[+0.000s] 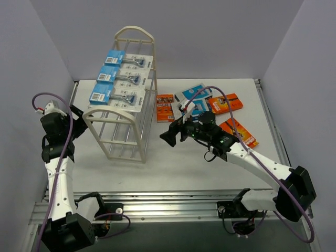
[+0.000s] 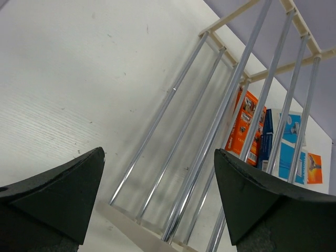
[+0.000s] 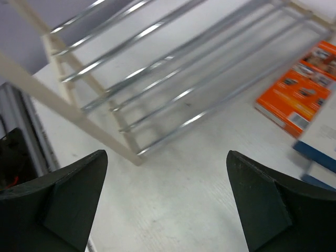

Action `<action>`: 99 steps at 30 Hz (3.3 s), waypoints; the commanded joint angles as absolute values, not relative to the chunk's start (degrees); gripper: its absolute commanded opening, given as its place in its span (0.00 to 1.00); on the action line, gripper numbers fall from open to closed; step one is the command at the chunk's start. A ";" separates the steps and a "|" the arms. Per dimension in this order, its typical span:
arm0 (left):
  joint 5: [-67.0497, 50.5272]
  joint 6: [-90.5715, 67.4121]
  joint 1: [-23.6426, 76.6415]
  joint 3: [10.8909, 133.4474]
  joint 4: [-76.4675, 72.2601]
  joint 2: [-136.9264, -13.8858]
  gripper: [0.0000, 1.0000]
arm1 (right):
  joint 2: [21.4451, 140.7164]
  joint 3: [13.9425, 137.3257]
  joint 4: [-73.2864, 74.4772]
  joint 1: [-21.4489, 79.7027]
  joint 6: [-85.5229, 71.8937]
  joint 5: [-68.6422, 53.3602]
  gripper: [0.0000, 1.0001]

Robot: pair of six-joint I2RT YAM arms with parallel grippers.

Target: Place and organize the shaving razors onto the shelf

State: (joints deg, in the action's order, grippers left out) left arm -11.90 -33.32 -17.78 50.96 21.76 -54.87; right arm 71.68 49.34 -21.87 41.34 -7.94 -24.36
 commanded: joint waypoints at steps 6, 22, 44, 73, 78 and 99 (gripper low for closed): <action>-8.44 -28.74 -16.79 49.40 20.65 -49.84 0.94 | 79.44 53.07 -17.32 24.72 -13.53 -12.75 0.91; -9.67 -29.09 -18.28 49.66 21.71 -48.43 0.94 | 125.83 106.24 4.03 22.41 -8.00 -0.27 0.88; -10.11 -28.74 -20.74 49.83 21.97 -48.34 0.94 | 125.60 91.69 2.90 22.60 -5.53 9.76 0.88; -7.47 -28.21 -22.06 50.10 23.47 -48.60 0.94 | 131.47 110.73 5.62 28.47 -14.15 0.44 0.92; -7.82 -28.30 -22.15 50.01 23.38 -48.60 0.94 | 135.43 113.55 5.01 29.97 -15.82 0.53 0.94; -9.14 -28.48 -22.06 49.57 22.76 -48.08 0.94 | 134.65 98.81 2.82 31.99 -16.17 3.08 0.90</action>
State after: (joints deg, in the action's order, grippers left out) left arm -8.38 -29.23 -21.61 48.62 23.83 -48.82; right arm 135.35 104.36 -3.73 31.22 -17.58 3.68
